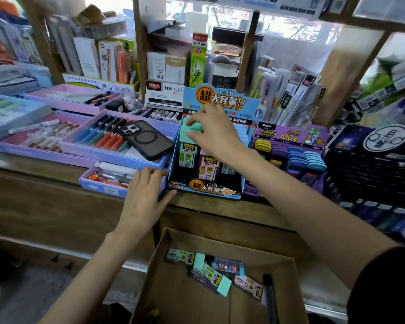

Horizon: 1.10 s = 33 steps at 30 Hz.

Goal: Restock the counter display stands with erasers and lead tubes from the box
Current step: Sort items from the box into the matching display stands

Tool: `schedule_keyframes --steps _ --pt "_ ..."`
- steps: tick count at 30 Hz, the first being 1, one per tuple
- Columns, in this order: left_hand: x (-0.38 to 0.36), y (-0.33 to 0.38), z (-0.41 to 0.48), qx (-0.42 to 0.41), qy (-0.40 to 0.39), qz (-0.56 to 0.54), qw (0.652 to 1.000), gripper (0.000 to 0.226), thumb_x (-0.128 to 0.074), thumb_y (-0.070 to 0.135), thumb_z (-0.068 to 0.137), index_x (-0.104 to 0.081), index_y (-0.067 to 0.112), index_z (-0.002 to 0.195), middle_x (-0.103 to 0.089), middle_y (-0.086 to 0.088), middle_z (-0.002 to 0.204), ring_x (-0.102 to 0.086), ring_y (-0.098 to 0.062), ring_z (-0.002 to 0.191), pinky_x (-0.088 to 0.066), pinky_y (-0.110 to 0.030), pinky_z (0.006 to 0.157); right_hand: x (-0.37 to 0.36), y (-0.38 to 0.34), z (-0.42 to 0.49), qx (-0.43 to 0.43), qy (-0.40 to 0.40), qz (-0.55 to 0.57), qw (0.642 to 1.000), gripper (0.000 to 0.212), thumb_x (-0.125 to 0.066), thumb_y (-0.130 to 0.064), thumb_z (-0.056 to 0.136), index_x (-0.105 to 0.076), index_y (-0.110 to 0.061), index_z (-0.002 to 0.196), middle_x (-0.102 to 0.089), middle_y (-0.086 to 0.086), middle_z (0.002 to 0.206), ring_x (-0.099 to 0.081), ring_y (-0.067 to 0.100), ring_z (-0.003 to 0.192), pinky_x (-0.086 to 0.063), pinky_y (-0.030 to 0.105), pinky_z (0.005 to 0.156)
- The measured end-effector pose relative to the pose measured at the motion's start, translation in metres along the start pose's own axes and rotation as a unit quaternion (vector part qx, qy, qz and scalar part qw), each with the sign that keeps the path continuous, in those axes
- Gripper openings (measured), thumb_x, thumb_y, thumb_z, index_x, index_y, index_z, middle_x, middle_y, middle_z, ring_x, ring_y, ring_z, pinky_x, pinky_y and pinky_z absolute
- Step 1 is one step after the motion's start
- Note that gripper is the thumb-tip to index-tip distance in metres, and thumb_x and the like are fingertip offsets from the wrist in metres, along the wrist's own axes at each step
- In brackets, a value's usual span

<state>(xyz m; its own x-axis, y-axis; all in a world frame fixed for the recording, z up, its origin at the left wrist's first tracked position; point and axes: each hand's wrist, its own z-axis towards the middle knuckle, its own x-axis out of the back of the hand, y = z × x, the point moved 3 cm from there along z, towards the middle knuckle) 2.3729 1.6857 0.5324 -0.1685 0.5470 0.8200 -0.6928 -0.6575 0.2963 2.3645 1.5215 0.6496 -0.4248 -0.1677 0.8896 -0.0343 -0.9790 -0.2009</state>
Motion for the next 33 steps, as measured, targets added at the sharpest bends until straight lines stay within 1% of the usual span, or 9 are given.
schedule_keyframes --steps 3,7,9,12,17,22,26,29,33 --pt "0.011 0.008 -0.020 -0.043 0.014 -0.022 0.999 0.028 -0.072 0.014 0.079 -0.059 0.006 0.102 -0.057 -0.013 0.098 -0.054 -0.034 0.090 -0.045 -0.042 0.072 0.014 -0.001 -0.032 0.025 0.024 0.047 0.998 0.023 -0.060 -0.020 0.089 -0.064 -0.015 0.110 -0.054 0.005 0.112 -0.044 0.023 0.109 -0.034 0.032 0.090" --pt "-0.006 0.019 -0.071 -0.090 -0.120 -0.077 0.986 0.019 -0.069 0.018 0.083 -0.061 0.011 0.099 -0.058 -0.005 0.094 -0.061 -0.026 0.080 -0.050 -0.038 0.067 0.005 0.004 -0.101 0.031 -0.053 0.115 0.991 0.017 -0.060 -0.020 0.089 -0.066 -0.015 0.104 -0.059 0.000 0.097 -0.056 0.017 0.089 -0.045 0.033 0.078" --pt "-0.026 0.022 -0.099 -0.090 -0.194 -0.083 0.973 0.020 -0.064 0.023 0.087 -0.062 0.012 0.103 -0.058 -0.004 0.102 -0.059 -0.024 0.091 -0.050 -0.038 0.076 -0.014 0.011 -0.138 0.015 -0.116 0.110 0.987 0.018 -0.059 -0.022 0.090 -0.065 -0.017 0.107 -0.060 -0.003 0.099 -0.056 0.014 0.092 -0.047 0.034 0.081" --pt "-0.058 0.020 -0.128 -0.059 -0.267 -0.117 0.955 0.028 -0.057 0.029 0.091 -0.058 0.015 0.116 -0.053 0.000 0.117 -0.054 -0.018 0.106 -0.043 -0.029 0.089 -0.051 0.028 -0.185 -0.031 -0.181 0.100 0.978 0.020 -0.057 -0.024 0.091 -0.064 -0.019 0.110 -0.062 -0.002 0.105 -0.058 0.013 0.095 -0.048 0.034 0.085" --pt "-0.120 0.007 -0.142 0.030 -0.357 -0.129 0.925 0.045 -0.056 0.026 0.092 -0.042 0.019 0.134 -0.037 -0.002 0.140 -0.039 -0.018 0.128 -0.028 -0.020 0.101 -0.124 0.073 -0.248 -0.145 -0.288 0.069 0.944 0.021 -0.053 -0.025 0.093 -0.061 -0.021 0.112 -0.059 0.001 0.111 -0.058 0.020 0.100 -0.049 0.035 0.078" --pt "-0.172 -0.006 -0.147 0.087 -0.397 -0.080 0.910 0.063 -0.054 0.027 0.092 -0.024 0.017 0.146 -0.018 -0.005 0.155 -0.022 -0.024 0.141 -0.022 -0.032 0.114 -0.184 0.107 -0.290 -0.237 -0.317 0.081 0.915 0.048 -0.060 -0.036 0.088 -0.047 -0.019 0.131 -0.046 0.003 0.128 -0.045 0.020 0.119 -0.043 0.033 0.093" --pt "-0.197 -0.012 -0.149 0.082 -0.418 -0.029 0.904 0.069 -0.051 0.027 0.094 -0.011 0.020 0.150 -0.002 -0.004 0.159 -0.002 -0.025 0.145 -0.014 -0.040 0.116 -0.220 0.113 -0.297 -0.223 -0.337 0.063 0.913 0.071 -0.061 -0.049 0.084 -0.033 -0.018 0.141 -0.035 0.004 0.141 -0.033 0.022 0.129 -0.034 0.036 0.104" --pt "-0.208 -0.015 -0.154 0.069 -0.448 0.008 0.891 0.071 -0.048 0.027 0.095 -0.004 0.020 0.151 0.010 -0.006 0.159 0.009 -0.027 0.145 -0.011 -0.043 0.115 -0.239 0.112 -0.297 -0.199 -0.337 0.022 0.920 0.078 -0.060 -0.055 0.082 -0.028 -0.020 0.144 -0.031 0.004 0.139 -0.030 0.024 0.126 -0.033 0.037 0.102" --pt "-0.211 -0.014 -0.170 0.073 -0.479 0.031 0.874 0.077 -0.048 0.026 0.095 0.005 0.017 0.150 0.015 -0.010 0.157 0.009 -0.031 0.145 -0.012 -0.045 0.115 -0.252 0.112 -0.299 -0.212 -0.328 -0.010 0.920 0.085 -0.059 -0.062 0.077 -0.026 -0.020 0.143 -0.032 0.005 0.128 -0.032 0.024 0.115 -0.036 0.036 0.095"
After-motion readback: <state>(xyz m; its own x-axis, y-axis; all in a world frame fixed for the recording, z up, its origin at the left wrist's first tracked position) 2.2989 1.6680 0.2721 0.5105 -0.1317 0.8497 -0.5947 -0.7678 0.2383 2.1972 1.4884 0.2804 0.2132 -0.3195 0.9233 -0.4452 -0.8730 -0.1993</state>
